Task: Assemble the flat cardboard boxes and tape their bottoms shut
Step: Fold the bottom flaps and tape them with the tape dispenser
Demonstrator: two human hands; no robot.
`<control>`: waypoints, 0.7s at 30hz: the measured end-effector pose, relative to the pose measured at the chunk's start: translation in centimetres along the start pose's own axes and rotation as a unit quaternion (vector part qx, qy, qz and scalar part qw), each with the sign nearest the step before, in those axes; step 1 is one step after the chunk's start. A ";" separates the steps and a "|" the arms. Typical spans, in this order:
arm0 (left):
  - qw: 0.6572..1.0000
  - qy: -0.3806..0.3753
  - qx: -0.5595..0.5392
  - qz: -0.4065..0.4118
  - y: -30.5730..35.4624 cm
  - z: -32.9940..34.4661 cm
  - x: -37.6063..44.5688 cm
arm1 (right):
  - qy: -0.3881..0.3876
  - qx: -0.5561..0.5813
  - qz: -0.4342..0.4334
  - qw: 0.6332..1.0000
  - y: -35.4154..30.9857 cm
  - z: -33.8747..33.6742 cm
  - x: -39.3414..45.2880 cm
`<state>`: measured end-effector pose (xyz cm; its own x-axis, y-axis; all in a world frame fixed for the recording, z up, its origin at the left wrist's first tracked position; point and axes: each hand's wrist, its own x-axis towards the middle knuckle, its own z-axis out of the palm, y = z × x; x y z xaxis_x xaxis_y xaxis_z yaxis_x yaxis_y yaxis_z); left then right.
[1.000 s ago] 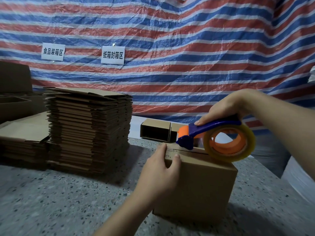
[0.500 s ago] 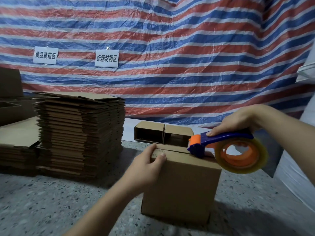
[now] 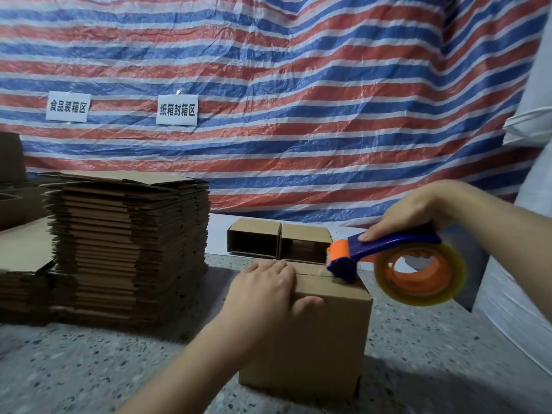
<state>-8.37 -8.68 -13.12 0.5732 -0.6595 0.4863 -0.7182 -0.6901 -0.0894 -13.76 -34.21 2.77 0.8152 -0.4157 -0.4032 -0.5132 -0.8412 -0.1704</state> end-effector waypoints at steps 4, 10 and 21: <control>1.000 0.022 -0.005 0.008 0.0 0.4 -0.2 | -0.016 0.017 0.028 0.999 3.6 -0.7 -0.9; 0.999 -0.036 -0.010 0.031 -1.5 -0.6 0.5 | -0.033 0.064 0.029 0.997 4.4 2.1 -0.5; 0.986 -0.117 -0.058 0.105 4.4 -1.3 4.0 | -0.007 0.063 0.024 0.998 4.6 2.8 -0.4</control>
<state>-9.79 -13.93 -10.42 0.4719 -0.8446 0.2529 -0.8635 -0.5007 -0.0609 -17.17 -37.01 -0.35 0.7853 -0.4497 -0.4255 -0.5824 -0.7697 -0.2614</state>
